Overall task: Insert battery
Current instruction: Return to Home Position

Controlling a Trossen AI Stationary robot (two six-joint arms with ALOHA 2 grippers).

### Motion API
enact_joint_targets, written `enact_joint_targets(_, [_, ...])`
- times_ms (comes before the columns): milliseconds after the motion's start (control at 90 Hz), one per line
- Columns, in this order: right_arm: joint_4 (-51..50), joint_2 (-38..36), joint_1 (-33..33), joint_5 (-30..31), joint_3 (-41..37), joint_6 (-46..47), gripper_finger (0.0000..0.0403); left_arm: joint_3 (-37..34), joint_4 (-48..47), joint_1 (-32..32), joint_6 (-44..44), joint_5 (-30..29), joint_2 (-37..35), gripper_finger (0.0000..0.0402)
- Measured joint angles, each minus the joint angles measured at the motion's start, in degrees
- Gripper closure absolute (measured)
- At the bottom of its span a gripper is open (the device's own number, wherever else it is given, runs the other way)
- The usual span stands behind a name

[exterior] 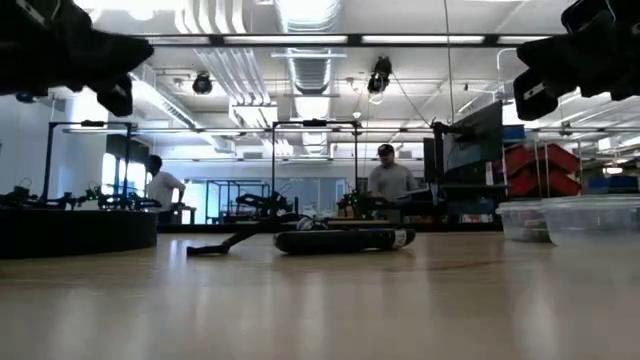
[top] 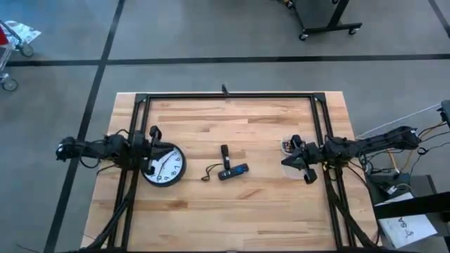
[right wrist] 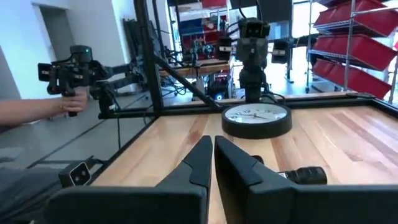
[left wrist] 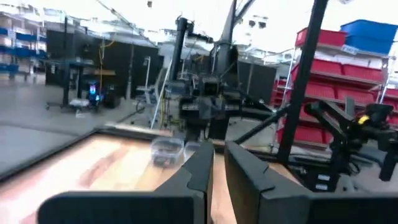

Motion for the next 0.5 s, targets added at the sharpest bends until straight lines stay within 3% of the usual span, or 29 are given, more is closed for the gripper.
enact_joint_targets(78, [-0.01, 0.00, 0.00, 0.01, 0.00, -0.02, 0.0400, -0.50, -1.97, -0.03, -3.90, 0.03, 0.45, 0.0379])
enact_joint_targets(233, [-0.04, 0.00, 0.00, 0.02, 0.00, -0.01, 0.0400, -0.31, -6.13, 0.01, -6.56, -7.39, 2.56, 0.0379])
enact_joint_targets(500, [-0.16, -0.02, 0.00, 0.03, -0.02, -0.01, 0.0400, -0.31, -5.58, 0.01, -6.44, -8.04, 6.94, 0.0379])
